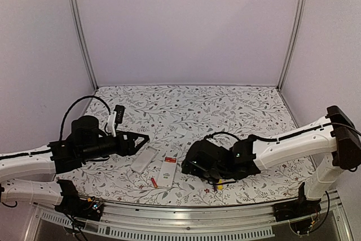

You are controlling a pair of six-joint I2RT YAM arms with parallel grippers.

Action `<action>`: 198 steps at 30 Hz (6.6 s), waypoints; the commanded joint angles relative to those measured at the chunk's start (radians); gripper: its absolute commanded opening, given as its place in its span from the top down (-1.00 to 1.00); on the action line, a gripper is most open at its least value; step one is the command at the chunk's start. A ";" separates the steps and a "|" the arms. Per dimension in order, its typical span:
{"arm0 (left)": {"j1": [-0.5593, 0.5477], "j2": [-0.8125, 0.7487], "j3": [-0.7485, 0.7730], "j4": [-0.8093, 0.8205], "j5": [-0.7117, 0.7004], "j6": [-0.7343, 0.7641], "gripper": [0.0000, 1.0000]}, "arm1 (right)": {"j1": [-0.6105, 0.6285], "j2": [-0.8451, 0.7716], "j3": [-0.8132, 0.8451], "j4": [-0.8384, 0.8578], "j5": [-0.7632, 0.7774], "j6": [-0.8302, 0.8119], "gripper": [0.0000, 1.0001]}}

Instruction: Unload the batteries from the remote control

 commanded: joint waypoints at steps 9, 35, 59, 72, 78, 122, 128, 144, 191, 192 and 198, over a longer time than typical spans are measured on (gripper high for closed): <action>0.008 0.019 0.059 -0.102 -0.104 -0.072 -0.46 | -0.083 -0.245 -0.264 -0.246 -0.092 -0.172 -0.29; 0.003 0.195 0.199 -0.198 0.023 -0.070 -0.41 | -0.106 -0.006 -0.152 -0.232 -0.078 -0.358 0.43; -0.001 0.176 0.282 0.070 0.379 -0.179 -0.42 | -0.155 -0.633 -0.230 0.100 -0.544 -0.822 1.00; -0.012 0.269 0.274 0.215 0.451 -0.318 -0.47 | -0.154 -0.418 -0.053 0.035 -0.588 -0.930 1.00; -0.014 0.299 0.238 0.296 0.446 -0.381 -0.34 | -0.147 -0.348 0.015 0.000 -0.570 -0.978 1.00; -0.049 0.061 0.062 0.736 0.148 -0.320 1.00 | -0.139 -0.386 -0.148 0.813 -0.399 -0.469 -0.71; -0.059 0.052 0.049 0.755 0.134 -0.319 1.00 | -0.138 -0.329 -0.112 0.845 -0.462 -0.469 -0.43; -0.064 0.048 0.036 0.735 0.134 -0.336 1.00 | -0.138 -0.307 -0.121 0.892 -0.472 -0.466 0.52; -0.365 0.781 0.416 -0.466 -0.224 -0.334 -0.68 | -0.157 -0.684 -0.501 0.353 -0.028 -0.401 1.00; -0.369 0.795 0.426 -0.468 -0.225 -0.320 -0.71 | -0.157 -0.683 -0.503 0.359 -0.030 -0.400 1.00; -0.388 0.878 0.513 -0.560 -0.271 -0.286 -0.66 | -0.156 -0.679 -0.505 0.333 -0.040 -0.374 1.00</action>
